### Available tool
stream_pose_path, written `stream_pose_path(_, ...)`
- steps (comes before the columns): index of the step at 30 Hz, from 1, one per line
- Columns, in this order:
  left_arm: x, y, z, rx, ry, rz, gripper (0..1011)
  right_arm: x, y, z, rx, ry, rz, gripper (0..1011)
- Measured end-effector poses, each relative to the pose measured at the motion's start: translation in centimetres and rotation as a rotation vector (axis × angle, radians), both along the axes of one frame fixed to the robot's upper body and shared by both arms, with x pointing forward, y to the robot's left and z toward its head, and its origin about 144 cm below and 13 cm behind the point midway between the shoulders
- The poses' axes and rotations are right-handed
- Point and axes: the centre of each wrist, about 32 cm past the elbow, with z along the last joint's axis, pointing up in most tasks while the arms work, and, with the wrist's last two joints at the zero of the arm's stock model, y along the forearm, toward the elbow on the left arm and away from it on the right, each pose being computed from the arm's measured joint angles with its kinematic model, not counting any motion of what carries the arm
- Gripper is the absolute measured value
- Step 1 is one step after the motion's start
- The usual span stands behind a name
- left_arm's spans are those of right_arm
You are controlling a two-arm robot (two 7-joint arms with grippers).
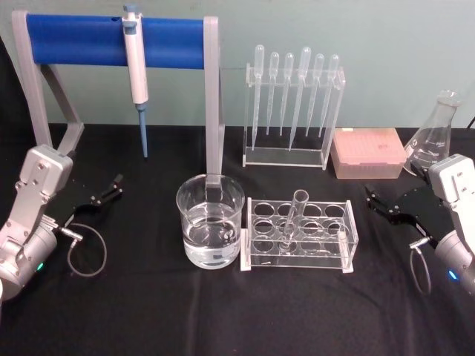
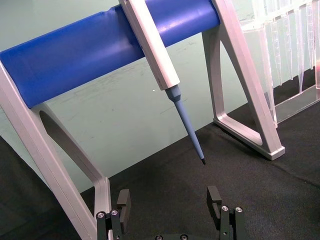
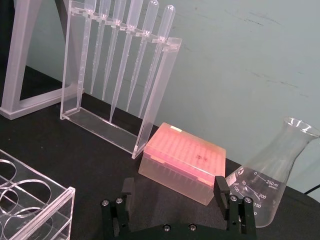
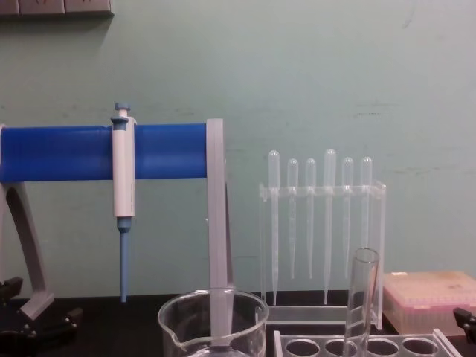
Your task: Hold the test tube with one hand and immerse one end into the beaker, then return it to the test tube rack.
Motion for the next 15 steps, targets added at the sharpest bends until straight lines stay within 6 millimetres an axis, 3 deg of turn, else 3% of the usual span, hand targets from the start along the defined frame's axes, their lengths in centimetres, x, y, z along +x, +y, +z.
stream_pose_path(15,0.0,0.0,0.0,0.0,0.0,0.0,1000,0.0,0.0,0.0,0.0,0.0,0.0,1002)
